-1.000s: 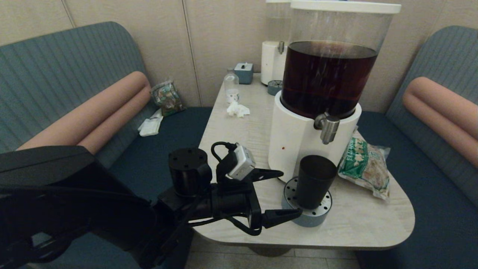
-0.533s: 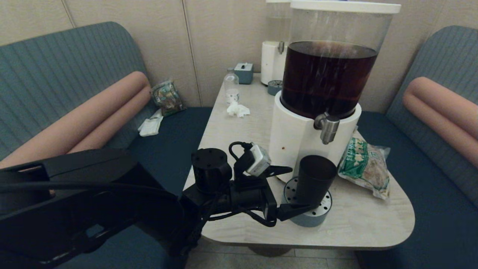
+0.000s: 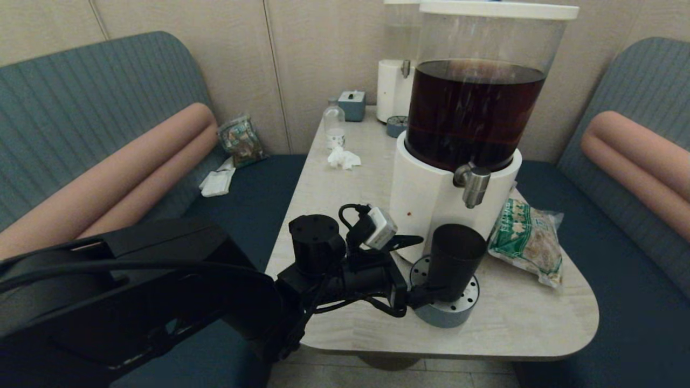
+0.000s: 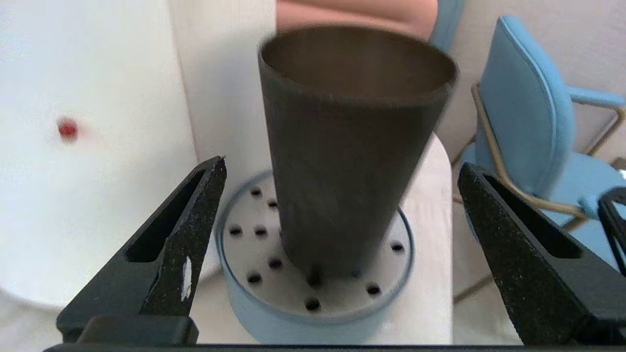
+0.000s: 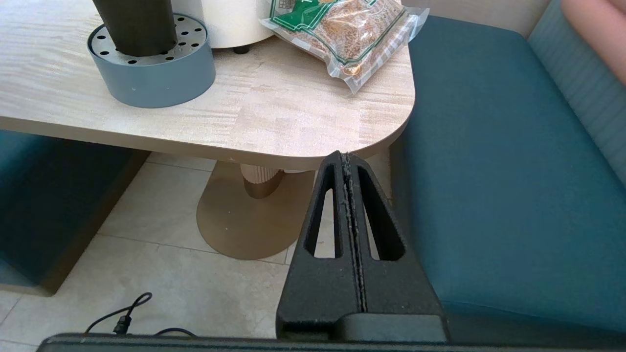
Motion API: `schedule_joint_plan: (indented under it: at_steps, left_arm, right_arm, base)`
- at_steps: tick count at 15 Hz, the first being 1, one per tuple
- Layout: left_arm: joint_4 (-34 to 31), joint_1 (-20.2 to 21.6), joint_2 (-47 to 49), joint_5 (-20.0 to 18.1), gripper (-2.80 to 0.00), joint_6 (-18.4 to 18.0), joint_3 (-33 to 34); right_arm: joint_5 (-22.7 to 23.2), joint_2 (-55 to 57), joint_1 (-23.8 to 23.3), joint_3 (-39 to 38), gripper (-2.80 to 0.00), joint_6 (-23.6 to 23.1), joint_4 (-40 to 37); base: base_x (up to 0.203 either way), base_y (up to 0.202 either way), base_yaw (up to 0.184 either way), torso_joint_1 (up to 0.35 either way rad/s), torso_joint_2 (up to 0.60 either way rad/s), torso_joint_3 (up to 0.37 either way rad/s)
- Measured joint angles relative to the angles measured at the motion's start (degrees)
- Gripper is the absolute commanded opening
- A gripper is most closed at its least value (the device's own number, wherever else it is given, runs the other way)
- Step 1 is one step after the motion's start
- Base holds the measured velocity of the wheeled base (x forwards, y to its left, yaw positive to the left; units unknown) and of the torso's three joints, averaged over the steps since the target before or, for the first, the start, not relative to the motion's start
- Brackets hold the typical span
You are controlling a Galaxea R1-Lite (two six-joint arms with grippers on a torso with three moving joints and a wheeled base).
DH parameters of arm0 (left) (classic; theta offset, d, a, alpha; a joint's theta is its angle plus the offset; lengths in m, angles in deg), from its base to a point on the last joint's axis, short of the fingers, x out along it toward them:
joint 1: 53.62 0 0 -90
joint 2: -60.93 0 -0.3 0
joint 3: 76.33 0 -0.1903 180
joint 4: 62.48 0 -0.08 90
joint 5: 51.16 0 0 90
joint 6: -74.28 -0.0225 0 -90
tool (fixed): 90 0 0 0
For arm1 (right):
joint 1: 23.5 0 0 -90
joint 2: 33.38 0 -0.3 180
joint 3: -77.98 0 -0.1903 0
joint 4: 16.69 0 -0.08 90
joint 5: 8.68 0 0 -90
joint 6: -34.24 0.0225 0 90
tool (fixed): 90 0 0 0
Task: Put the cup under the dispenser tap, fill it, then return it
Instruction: Place the cup next to the water dispenser
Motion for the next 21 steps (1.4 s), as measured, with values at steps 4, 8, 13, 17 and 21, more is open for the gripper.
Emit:
schedule_joint_plan:
  at_steps: [4, 8, 13, 17, 21]
  left_arm:
    - [0.1, -1.3, 2.1, 0.5, 0.00, 0.3, -3.9]
    - [0.3, -2.0, 4.4, 1.0, 0.00, 0.7, -6.3]
    - [0.5, -2.6, 6.7, 3.0, 0.00, 1.3, -9.7]
    - [2.9, -3.7, 8.6, 5.2, 0.00, 3.4, -12.0]
    - [4.7, -4.1, 10.4, 6.1, -2.80, 5.4, -14.6]
  right_arm:
    - [0.0, 0.0, 0.0, 0.0, -2.80, 0.0, 0.0]
    - [0.0, 0.0, 0.0, 0.0, -2.80, 0.0, 0.0]
    - [0.0, 0.0, 0.0, 0.0, -2.80, 0.0, 0.0]
    - [0.0, 0.0, 0.0, 0.0, -2.80, 0.0, 0.0]
    - [0.0, 0.0, 0.0, 0.0, -2.80, 0.0, 0.0]
  base:
    - [0.000, 0.000, 0.000, 0.000, 0.00, 0.000]
    - [0.000, 0.000, 0.000, 0.000, 0.00, 0.000]
    - [0.000, 0.000, 0.000, 0.000, 0.00, 0.000]
    - [0.000, 0.000, 0.000, 0.000, 0.00, 0.000]
    - [0.000, 0.000, 0.000, 0.000, 0.00, 0.000]
